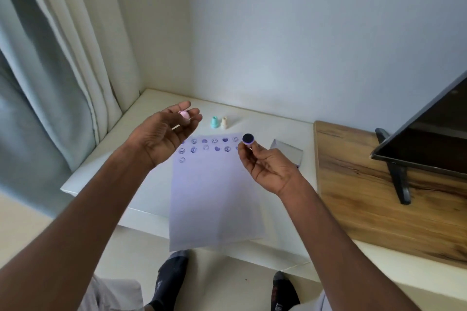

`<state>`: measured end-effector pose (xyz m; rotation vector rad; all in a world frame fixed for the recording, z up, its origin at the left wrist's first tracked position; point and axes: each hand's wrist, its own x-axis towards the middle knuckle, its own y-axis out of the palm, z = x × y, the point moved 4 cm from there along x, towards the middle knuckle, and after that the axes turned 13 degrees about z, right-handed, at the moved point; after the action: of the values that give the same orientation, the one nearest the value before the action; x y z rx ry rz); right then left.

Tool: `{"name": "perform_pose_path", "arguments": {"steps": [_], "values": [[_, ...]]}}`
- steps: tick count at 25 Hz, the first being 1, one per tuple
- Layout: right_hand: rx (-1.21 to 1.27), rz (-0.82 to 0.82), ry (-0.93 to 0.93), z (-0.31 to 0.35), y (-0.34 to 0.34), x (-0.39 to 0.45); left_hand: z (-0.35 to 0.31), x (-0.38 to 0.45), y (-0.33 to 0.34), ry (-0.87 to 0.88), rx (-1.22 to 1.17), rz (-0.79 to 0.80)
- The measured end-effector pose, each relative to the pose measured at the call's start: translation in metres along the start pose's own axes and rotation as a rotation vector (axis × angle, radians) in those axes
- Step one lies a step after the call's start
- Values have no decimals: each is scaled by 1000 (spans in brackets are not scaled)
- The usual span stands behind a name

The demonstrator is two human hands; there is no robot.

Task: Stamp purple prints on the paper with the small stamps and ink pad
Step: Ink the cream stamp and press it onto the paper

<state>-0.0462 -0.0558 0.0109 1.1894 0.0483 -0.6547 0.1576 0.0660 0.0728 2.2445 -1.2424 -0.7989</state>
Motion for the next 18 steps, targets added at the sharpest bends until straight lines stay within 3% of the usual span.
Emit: {"name": "perform_pose_path", "arguments": {"steps": [3, 7, 11, 16, 18], "values": [[-28, 32, 47, -16, 15, 12, -8, -4, -21, -38, 148, -94], [-206, 6, 66, -40, 24, 32, -11, -15, -50, -241, 598, -176], [-308, 38, 95, -57, 34, 54, -11, -18, -81, -285, 1080, -188], [-1017, -87, -104, -68, 38, 73, 10, -9, -93, -297, 1655, -148], [-1257, -138, -214, -69, 40, 79, 25, -5, -96, -348, 1690, -118]]}}
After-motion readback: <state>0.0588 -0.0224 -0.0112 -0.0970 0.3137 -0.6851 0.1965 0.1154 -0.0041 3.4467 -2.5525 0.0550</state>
